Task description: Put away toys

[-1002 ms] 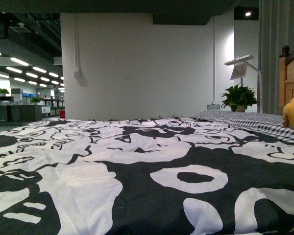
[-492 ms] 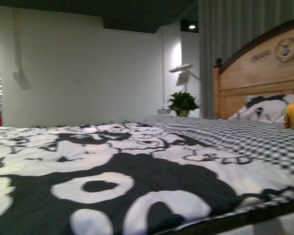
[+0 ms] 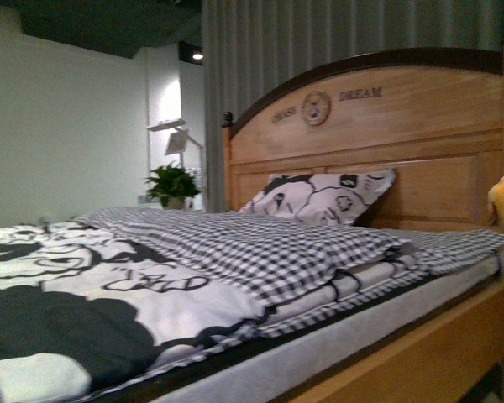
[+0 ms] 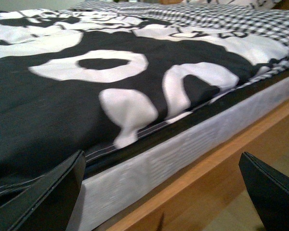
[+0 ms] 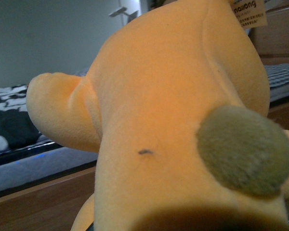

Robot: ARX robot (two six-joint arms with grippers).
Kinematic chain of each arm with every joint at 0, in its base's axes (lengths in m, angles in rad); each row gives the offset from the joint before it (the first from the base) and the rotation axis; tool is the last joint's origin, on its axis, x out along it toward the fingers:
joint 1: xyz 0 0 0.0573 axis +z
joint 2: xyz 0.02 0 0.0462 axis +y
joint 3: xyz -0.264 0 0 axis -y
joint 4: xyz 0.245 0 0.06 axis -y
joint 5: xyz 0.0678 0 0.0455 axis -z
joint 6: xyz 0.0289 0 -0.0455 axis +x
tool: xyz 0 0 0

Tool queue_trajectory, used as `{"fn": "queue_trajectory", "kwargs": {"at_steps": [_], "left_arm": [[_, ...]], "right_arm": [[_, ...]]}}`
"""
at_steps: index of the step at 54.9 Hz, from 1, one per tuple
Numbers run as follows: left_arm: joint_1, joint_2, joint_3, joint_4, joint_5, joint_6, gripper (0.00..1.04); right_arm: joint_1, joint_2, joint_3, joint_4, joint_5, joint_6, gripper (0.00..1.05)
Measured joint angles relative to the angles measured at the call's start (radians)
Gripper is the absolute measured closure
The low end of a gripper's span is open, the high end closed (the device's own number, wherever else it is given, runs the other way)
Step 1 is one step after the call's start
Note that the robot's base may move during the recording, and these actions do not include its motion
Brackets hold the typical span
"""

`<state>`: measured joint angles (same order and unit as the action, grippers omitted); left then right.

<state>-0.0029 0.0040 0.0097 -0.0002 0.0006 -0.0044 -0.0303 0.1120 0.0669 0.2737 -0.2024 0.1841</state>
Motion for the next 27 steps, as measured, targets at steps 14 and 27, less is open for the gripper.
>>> {"fn": "queue_trajectory", "kwargs": {"at_steps": [14,27], "left_arm": [[0.000,0.000,0.000,0.000,-0.002,0.000,0.06],[0.000,0.000,0.000,0.000,-0.001,0.000,0.06]], "right_arm": [[0.000,0.000,0.000,0.000,-0.001,0.000,0.84],[0.000,-0.002,0.000,0.000,-0.002,0.000,0.84]]}}
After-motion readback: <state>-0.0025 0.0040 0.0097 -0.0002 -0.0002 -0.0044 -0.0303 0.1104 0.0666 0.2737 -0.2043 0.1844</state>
